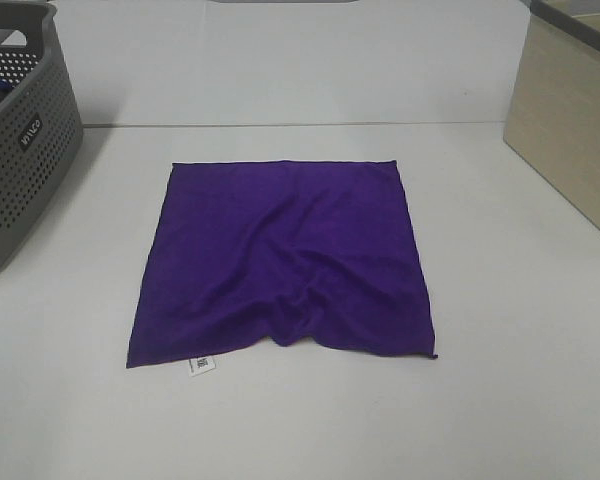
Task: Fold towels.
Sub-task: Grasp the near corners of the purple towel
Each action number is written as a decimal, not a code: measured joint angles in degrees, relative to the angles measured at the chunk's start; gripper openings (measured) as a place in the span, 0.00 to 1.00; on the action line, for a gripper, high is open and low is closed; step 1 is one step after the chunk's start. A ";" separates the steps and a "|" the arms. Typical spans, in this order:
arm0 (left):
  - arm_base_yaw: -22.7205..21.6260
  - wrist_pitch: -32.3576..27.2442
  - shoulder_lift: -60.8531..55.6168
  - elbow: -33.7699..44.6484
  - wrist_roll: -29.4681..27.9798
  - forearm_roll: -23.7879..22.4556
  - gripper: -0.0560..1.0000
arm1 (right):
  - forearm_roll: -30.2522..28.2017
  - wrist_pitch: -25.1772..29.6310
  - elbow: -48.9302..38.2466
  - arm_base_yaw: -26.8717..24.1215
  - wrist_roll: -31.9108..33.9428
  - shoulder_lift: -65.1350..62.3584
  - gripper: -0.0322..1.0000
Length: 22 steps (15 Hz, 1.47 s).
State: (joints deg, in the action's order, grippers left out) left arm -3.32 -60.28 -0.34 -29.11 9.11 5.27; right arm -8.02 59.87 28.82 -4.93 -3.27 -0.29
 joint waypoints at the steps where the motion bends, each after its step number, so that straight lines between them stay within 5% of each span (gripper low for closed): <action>1: 0.00 0.00 0.00 0.00 0.00 -0.06 0.99 | 0.00 0.00 0.00 0.00 0.00 0.00 0.75; 17: 0.00 0.00 0.00 0.00 -1.20 -1.32 0.99 | 0.11 0.00 0.00 0.00 0.00 0.00 0.76; 22: 0.00 0.00 0.00 0.00 -1.20 -1.32 0.99 | 0.11 0.00 0.00 0.00 0.06 0.00 0.90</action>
State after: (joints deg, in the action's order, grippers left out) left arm -3.32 -60.28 -0.34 -29.11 7.91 3.95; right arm -7.91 59.87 28.82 -4.93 -3.21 -0.29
